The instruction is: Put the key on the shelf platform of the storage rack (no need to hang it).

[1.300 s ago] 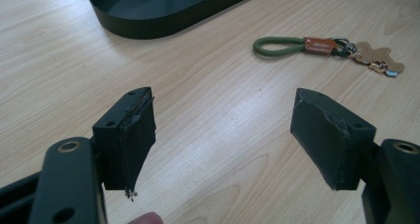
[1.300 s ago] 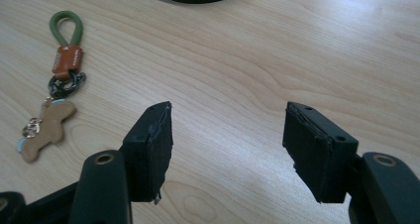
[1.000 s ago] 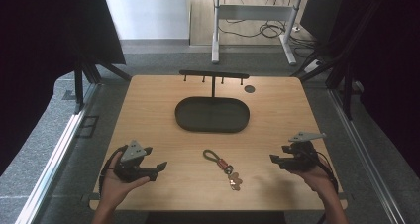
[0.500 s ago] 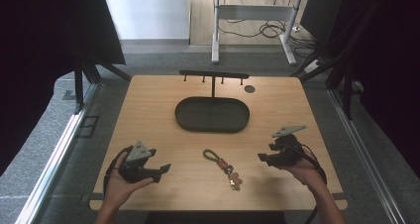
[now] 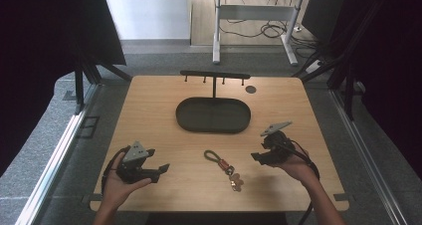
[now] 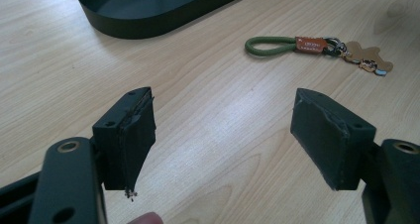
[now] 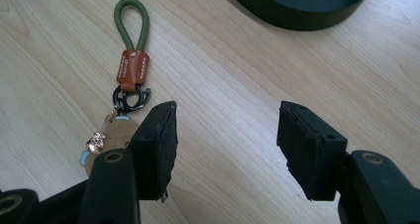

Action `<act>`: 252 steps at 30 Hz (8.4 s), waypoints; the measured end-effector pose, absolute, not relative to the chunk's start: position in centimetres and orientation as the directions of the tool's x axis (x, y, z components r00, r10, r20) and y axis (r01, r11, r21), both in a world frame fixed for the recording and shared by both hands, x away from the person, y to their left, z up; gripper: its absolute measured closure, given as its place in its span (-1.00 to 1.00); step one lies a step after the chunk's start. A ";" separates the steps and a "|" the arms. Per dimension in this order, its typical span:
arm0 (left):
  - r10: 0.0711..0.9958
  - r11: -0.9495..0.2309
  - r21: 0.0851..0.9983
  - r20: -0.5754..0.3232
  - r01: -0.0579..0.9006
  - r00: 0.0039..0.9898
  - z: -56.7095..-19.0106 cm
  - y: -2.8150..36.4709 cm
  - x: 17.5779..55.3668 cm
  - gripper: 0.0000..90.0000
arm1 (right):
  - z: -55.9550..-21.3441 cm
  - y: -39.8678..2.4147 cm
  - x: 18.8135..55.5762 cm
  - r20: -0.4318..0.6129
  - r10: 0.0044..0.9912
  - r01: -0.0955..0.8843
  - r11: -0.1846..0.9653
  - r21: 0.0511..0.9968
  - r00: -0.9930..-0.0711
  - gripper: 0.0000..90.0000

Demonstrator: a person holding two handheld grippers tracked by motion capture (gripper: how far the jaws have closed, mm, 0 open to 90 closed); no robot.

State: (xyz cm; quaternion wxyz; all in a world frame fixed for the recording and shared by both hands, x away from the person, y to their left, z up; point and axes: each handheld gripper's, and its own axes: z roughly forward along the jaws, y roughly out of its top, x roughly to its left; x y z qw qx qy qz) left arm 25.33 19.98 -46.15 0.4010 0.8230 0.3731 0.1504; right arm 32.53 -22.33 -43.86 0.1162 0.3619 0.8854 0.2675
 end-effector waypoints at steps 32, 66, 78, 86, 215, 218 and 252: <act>0.732 -0.403 0.773 -0.049 0.490 0.680 -46.1 20.0 25.3 -0.43 | -45.5 -15.9 34.0 -0.054 0.625 0.539 0.711 0.451 -0.779 -0.03; 0.733 -0.398 0.776 -0.051 0.489 0.678 -46.1 20.0 25.3 -0.43 | -48.9 -11.3 34.3 -0.012 0.551 0.514 0.786 0.344 -0.835 -0.02; 0.733 -0.401 0.774 -0.050 0.489 0.679 -46.2 19.9 25.3 -0.43 | -49.6 -10.6 34.5 -0.001 0.545 0.515 0.794 0.323 -0.839 0.01; 0.735 -0.396 0.778 -0.051 0.489 0.676 -46.1 20.0 25.2 -0.43 | -50.0 -10.1 34.6 0.003 0.546 0.520 0.797 0.307 -0.838 0.04; 0.730 -0.410 0.768 -0.048 0.492 0.682 -46.4 19.6 25.5 -0.43 | -40.8 -12.5 36.4 -0.012 0.597 0.538 0.730 0.421 -0.802 0.48; 0.732 -0.405 0.771 -0.049 0.491 0.680 -46.4 19.7 25.5 -0.43 | -40.6 -12.4 36.7 -0.016 0.598 0.537 0.731 0.421 -0.802 0.48; 0.733 -0.402 0.769 -0.054 0.497 0.678 -46.4 19.9 25.5 -0.43 | -39.0 -12.3 41.1 -0.010 0.610 0.552 0.724 0.412 -0.792 0.48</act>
